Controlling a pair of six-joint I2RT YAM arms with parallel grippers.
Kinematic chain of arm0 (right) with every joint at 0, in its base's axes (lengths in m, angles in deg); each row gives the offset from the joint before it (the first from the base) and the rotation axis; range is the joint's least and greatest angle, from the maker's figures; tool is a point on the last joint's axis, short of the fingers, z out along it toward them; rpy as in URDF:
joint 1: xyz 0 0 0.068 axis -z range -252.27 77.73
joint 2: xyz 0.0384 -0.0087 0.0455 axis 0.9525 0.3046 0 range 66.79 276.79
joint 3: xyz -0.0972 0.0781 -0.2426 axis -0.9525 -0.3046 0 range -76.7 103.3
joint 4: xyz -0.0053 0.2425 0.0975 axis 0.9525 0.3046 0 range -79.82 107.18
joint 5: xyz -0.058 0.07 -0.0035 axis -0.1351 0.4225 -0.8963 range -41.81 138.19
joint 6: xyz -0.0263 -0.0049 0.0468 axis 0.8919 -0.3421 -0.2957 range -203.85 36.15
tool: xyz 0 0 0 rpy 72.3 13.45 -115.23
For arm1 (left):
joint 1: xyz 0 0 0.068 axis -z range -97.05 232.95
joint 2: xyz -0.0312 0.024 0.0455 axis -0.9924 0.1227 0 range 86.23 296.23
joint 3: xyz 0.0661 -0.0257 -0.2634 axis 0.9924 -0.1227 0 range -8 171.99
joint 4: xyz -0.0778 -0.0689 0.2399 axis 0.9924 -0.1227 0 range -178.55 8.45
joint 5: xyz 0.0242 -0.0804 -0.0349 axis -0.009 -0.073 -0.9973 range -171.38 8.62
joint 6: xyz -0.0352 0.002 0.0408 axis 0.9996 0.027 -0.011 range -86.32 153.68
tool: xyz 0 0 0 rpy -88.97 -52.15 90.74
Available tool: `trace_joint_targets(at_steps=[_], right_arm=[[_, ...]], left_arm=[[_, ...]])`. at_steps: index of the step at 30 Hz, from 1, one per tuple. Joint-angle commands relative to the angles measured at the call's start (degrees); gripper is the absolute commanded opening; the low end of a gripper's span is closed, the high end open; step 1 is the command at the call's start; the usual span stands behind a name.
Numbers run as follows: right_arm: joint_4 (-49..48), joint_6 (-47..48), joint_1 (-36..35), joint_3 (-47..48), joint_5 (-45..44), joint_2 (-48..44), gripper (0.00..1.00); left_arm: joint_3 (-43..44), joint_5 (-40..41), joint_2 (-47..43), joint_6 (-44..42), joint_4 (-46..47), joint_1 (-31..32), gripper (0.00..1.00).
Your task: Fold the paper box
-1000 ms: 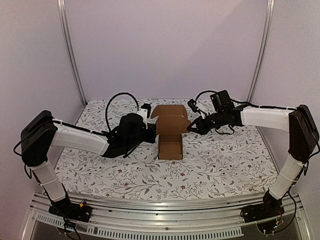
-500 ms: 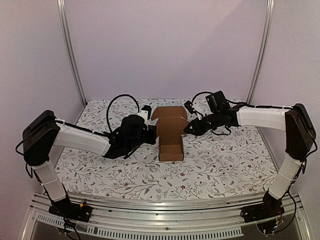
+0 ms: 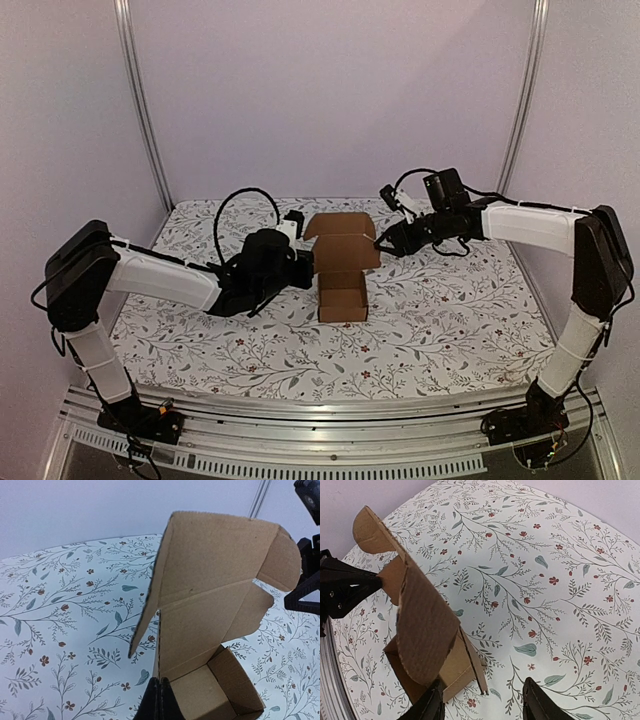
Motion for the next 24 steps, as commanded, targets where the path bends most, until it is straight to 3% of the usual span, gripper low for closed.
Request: trace_joint_targets(at_steps=[1,13,24], right_arm=[[0.44,-1.27,-0.24,2.50,5.64,4.66,0.47],[-0.40,-6.25,-2.91,0.62,3.08,4.53,0.08],[1.21,-19.41,-4.90,2.33,-8.33,5.05,0.10]], left_arm=[[1.59,-0.47,0.07,-0.33,-0.82,0.74,0.00],[2.80,0.32,1.13,0.84,-0.78,1.07,0.01],[4.38,2.51,3.58,2.58,-1.40,2.40,0.01]])
